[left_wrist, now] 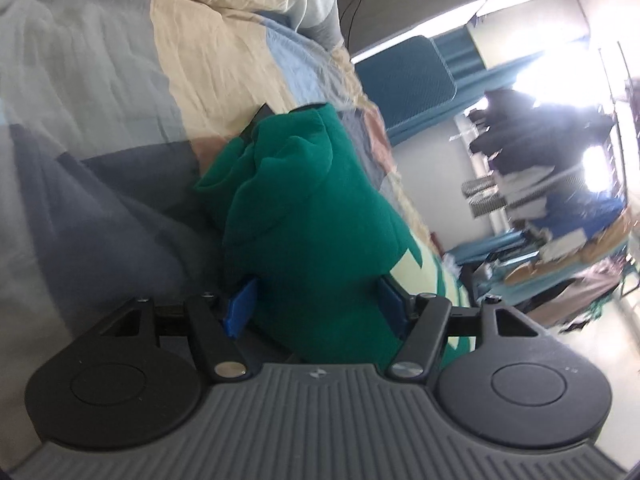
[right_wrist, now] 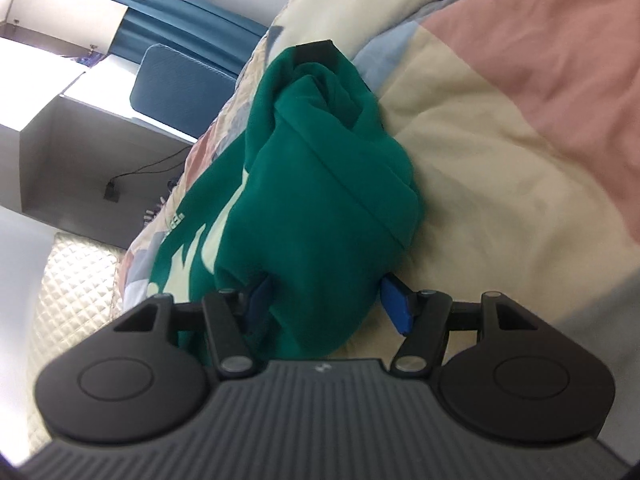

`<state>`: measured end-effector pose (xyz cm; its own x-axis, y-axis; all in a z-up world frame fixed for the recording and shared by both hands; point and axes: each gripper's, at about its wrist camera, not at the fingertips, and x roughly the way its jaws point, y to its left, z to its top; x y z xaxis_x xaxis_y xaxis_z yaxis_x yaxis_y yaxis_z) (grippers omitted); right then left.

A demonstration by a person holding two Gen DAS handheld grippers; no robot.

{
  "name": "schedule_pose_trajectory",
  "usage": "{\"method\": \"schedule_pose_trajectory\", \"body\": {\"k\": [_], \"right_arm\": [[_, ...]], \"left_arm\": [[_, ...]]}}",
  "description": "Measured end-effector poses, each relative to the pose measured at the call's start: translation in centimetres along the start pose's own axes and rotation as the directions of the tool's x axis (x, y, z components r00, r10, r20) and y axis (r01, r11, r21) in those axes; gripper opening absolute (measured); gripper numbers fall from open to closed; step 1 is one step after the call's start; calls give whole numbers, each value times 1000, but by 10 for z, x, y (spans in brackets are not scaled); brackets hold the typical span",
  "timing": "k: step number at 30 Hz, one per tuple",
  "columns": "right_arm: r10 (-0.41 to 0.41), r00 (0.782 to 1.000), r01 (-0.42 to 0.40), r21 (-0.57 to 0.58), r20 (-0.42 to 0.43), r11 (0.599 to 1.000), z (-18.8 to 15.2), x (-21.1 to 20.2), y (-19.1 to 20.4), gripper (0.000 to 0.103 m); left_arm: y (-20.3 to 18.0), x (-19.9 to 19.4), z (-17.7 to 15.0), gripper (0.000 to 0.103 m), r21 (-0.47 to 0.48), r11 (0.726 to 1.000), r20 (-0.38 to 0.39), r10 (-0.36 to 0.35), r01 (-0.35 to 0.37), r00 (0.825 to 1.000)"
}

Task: Fold large clothes
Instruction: 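Grasp the rolled hoodie bundle with both grippers from its sides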

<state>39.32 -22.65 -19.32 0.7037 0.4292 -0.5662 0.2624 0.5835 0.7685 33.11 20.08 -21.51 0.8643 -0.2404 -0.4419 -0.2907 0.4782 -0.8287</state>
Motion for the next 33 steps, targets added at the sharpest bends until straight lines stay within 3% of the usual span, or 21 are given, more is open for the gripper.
{"method": "schedule_pose_trajectory", "body": {"k": [3,5,8,13,17,22,25,27,29,30,31,33], "right_arm": [[37,998,-33,-67,54,997,6,-5,13,17],[70,993,-60,-107,96,992,14,-15,22,12],[72,984,-43,-175,162,984,26,-27,34,9],[-13,986,38,-146,169,989,39,-24,20,8],[-97,988,115,-154,121,981,35,-8,8,8],[-99,988,118,-165,120,979,27,-8,5,11],[-106,988,124,-177,111,976,17,-15,12,15],[-85,993,98,-174,85,980,10,-23,16,16],[-61,996,70,-179,58,981,3,-27,20,23],[-43,998,50,-175,44,983,-2,-30,22,39],[-20,999,24,-164,29,986,-5,-33,23,64],[46,999,-47,-112,-7,993,-13,-33,21,92]], "left_arm": [[-10,5,4,57,41,999,27,-15,14,1000],[-15,6,9,36,67,997,48,-32,29,998],[-18,5,19,16,67,996,79,-71,66,994],[-23,-2,31,10,68,993,104,-108,101,989],[-16,2,30,9,67,996,83,-67,62,994],[-7,11,22,10,80,997,56,-27,22,998],[-7,8,20,17,74,996,53,-43,39,998],[-8,4,20,33,54,998,47,-43,40,998],[-9,-3,18,71,36,999,45,-34,33,998],[-9,-6,16,79,27,999,41,-31,30,999],[-8,-7,14,88,11,999,31,-30,30,999],[-3,-6,11,94,-36,997,2,-73,73,997]]}}
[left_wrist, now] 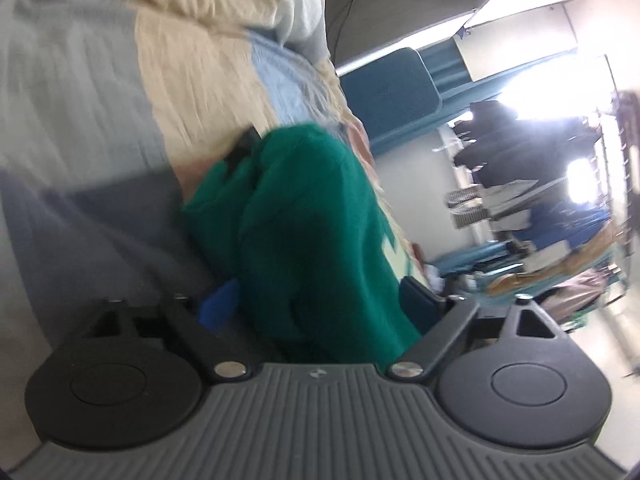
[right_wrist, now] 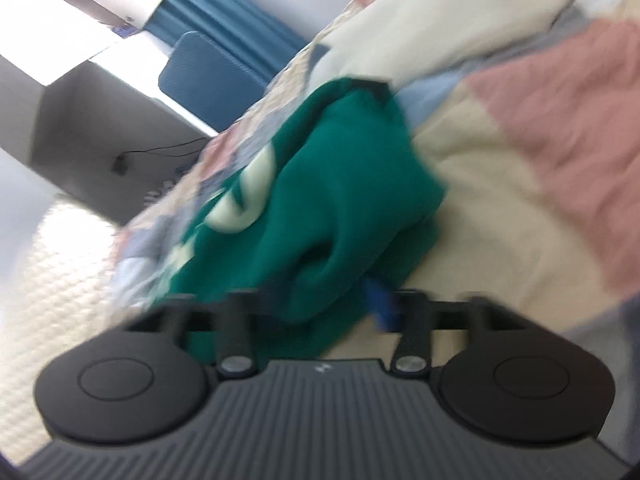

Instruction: Fold large clothes

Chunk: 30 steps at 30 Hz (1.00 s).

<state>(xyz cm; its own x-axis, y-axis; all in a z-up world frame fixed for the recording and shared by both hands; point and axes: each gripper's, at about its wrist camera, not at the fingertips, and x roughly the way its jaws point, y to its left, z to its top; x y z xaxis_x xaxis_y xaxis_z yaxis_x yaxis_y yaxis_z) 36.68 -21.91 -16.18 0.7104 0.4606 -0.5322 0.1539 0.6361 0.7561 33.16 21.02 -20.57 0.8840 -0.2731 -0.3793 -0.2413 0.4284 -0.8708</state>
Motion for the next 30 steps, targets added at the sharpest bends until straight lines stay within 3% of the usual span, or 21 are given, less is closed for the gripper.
{"method": "schedule_pose_trajectory", "body": {"k": [2,5,10,14,16,18,22,25,26,28,30], "right_arm": [[46,999,-45,62,-21,997,-4,5,-3,90],[59,998,-53,149,-37,987,-8,21,-9,94],[36,999,-26,249,-36,968,-4,49,-25,95],[94,995,-82,312,-25,947,2,64,-29,97],[148,989,-141,306,3,942,5,71,-26,103],[196,980,-193,278,15,941,7,77,-21,103],[94,995,-85,167,-43,982,3,101,-10,103],[64,998,-60,133,-24,989,-1,113,-10,103],[49,999,-47,104,-17,993,-1,114,-6,100],[26,1000,-25,55,-13,998,-3,114,-2,79],[34,999,-33,66,-8,997,-4,111,-6,68]], "left_arm": [[7,7,-3,101,-67,997,-30,-30,28,999],[15,22,-7,101,-114,993,-50,-33,28,998],[26,42,-9,103,-176,984,-27,-14,9,1000],[32,51,-10,103,-206,978,-8,-26,24,1000],[33,53,-9,103,-212,977,-8,-26,23,1000],[32,55,-8,103,-206,978,-10,-28,25,1000],[30,60,-6,103,-204,978,-13,-37,34,999],[30,65,-2,103,-212,973,-7,-90,87,996],[30,67,0,103,-218,970,-2,-107,104,994],[30,71,5,103,-229,965,0,-128,125,992],[31,74,9,103,-232,964,1,-136,133,991]]}}
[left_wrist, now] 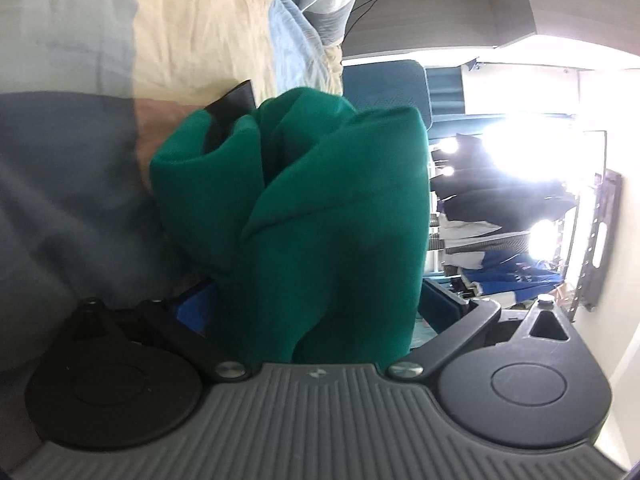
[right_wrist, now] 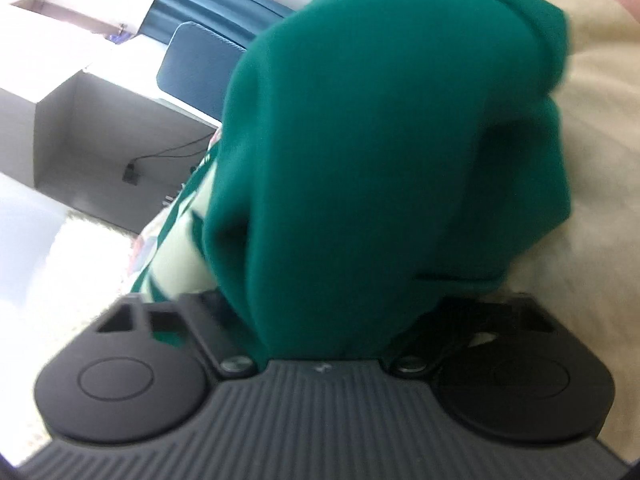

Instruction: Fold large clothes

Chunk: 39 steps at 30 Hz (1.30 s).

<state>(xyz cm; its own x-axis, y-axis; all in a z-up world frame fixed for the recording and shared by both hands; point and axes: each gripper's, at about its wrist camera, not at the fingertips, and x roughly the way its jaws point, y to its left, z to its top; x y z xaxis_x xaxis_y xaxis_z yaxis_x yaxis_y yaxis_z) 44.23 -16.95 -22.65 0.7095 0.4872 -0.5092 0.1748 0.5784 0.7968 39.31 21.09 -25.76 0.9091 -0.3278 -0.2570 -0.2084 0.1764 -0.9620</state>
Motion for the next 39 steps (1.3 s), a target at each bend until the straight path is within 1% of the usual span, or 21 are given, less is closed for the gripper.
{"method": "schedule_pose_trajectory", "body": {"k": [2,6,9,13,15,16,17,18,19,20,21,22,23,26,29,33,34,35,36,37,39], "right_arm": [[5,1000,-5,-1,3,1000,1,0,0,62],[5,999,-4,-34,35,999,-4,-8,7,50],[9,998,0,-123,68,992,-9,-15,19,43],[22,997,-12,-138,72,990,-5,-18,23,41],[20,997,-11,-126,68,992,-4,-20,17,41],[19,998,-12,-114,64,993,-5,-21,15,43],[20,998,-14,-103,57,995,-3,-20,15,45],[21,999,-17,-91,49,996,2,-16,14,52],[24,999,-22,-73,36,997,4,-17,6,62],[32,999,-31,-48,25,998,9,-15,0,69],[36,999,-35,-17,15,999,11,-13,-3,81],[32,999,-32,22,7,999,13,-10,-6,89],[24,1000,-24,48,3,999,16,-7,-9,90],[6,1000,-7,123,4,992,27,-3,-13,93],[-9,1000,6,191,11,982,37,7,-14,102],[-57,997,48,161,50,986,37,32,-10,103],[-44,997,34,138,65,990,37,35,-9,100],[-23,997,14,115,77,993,37,36,-10,90],[0,997,-7,93,80,996,38,34,-12,62],[19,997,-25,83,73,996,39,34,-14,56],[56,996,-60,49,70,997,43,30,-17,48]], "left_arm": [[-1,5,1,103,5,1000,-3,23,-23,1000],[6,14,4,103,-77,995,-8,68,-69,998],[6,20,7,103,-96,991,-4,91,-91,996],[7,29,11,103,-133,983,8,132,-129,991],[4,34,11,103,-118,983,26,146,-142,989],[2,36,10,98,-98,982,36,163,-159,986],[1,32,9,88,-83,981,43,179,-175,983],[-1,31,8,83,-60,979,46,200,-197,979],[-2,33,8,74,-42,976,47,217,-215,975],[-1,33,9,65,-36,975,47,222,-220,974],[0,34,10,62,-33,975,46,222,-221,974],[0,34,11,56,-34,975,45,220,-219,974],[1,33,9,51,-30,976,45,217,-215,975],[-2,33,10,45,4,978,55,208,-208,977],[-4,35,10,44,31,978,61,205,-208,977],[-14,46,7,44,84,974,71,205,-210,976],[-16,46,7,44,98,973,74,204,-211,976],[-16,47,8,43,110,972,73,200,-207,977],[-17,53,13,42,128,970,76,197,-206,977],[-22,54,12,41,155,965,84,202,-213,976],[-29,52,6,38,201,954,97,209,-224,973]]}}
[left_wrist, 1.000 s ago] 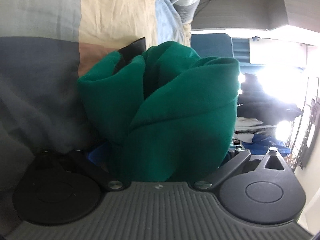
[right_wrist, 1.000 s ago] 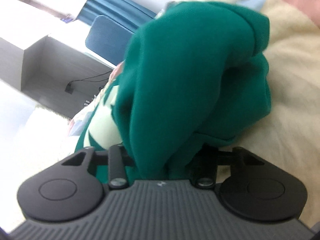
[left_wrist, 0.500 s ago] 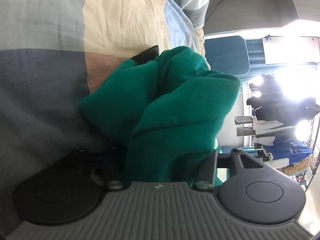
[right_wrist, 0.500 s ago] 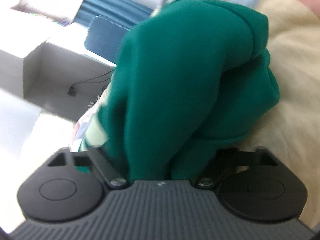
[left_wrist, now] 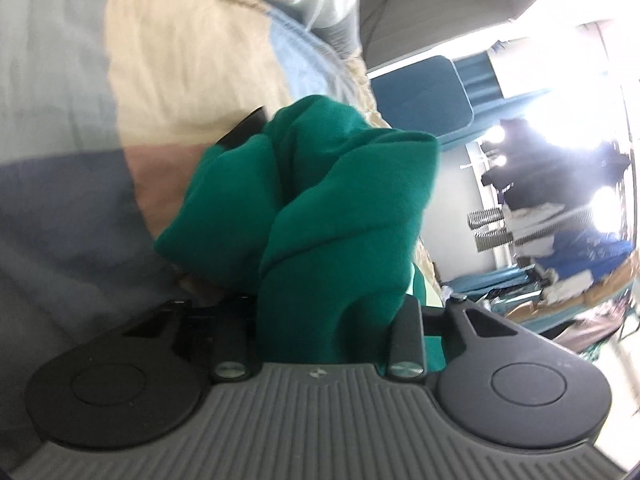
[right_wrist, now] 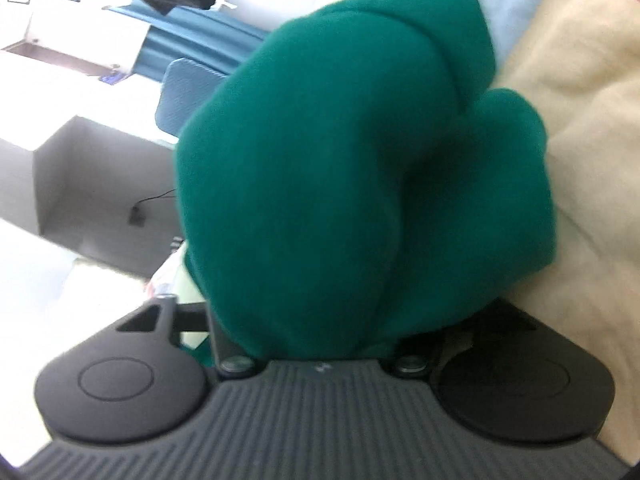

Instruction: Fold large clothes

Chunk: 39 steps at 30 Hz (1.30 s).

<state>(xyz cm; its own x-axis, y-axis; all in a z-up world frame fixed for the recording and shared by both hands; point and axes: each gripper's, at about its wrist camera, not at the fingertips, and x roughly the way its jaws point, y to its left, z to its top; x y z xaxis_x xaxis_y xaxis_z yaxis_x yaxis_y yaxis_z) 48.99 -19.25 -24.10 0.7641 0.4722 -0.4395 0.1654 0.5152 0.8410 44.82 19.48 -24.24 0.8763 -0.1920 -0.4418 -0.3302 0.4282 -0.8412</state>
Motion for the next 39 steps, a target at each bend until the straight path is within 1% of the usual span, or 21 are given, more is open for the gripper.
{"method": "schedule_pose_trajectory", "body": {"k": [2,5,9,12,15,17,20,22,27,29,30,32,34,37,39], "right_arm": [[31,1000,-31,-50,6,998,5,-10,3,44],[79,997,-77,-91,10,993,10,-24,11,43],[131,991,-124,-189,21,974,18,-55,29,42],[162,986,-149,-248,35,957,23,-84,43,41],[201,978,-177,-288,58,941,32,-122,54,41],[226,971,-192,-308,79,932,43,-150,62,41],[259,959,-211,-321,114,923,65,-192,70,42],[276,950,-218,-325,143,920,84,-211,77,42],[304,930,-223,-338,209,915,125,-272,83,42],[310,922,-222,-342,231,913,136,-285,80,42],[312,919,-220,-342,243,914,141,-284,80,43],[309,912,-212,-337,268,917,152,-296,70,43],[299,909,-196,-336,290,921,161,-306,60,43],[275,905,-171,-314,324,934,188,-320,37,43],[255,904,-156,-291,342,944,197,-314,20,43]], "left_arm": [[-7,-3,-2,35,26,1000,12,0,-1,1000],[-18,-11,-4,32,76,997,14,-16,15,1000],[-26,-26,-9,31,69,997,-9,-44,44,999],[-36,-43,-14,31,68,994,-12,-83,83,997],[-57,-59,-22,31,65,988,-24,-136,137,990],[-81,-65,-28,31,70,981,-33,-176,178,984],[-121,-78,-40,31,104,968,-49,-224,228,973],[-151,-83,-48,31,117,959,-62,-251,257,966],[-216,-90,-81,31,134,934,-85,-321,330,943],[-240,-84,-99,32,140,924,-97,-345,356,933],[-250,-81,-108,32,143,919,-104,-355,367,929],[-265,-70,-127,32,142,914,-122,-365,380,923],[-279,-56,-147,32,140,913,-144,-364,383,920],[-289,-24,-176,32,142,913,-190,-353,381,916],[-293,1,-197,32,151,916,-223,-336,373,915]]}}
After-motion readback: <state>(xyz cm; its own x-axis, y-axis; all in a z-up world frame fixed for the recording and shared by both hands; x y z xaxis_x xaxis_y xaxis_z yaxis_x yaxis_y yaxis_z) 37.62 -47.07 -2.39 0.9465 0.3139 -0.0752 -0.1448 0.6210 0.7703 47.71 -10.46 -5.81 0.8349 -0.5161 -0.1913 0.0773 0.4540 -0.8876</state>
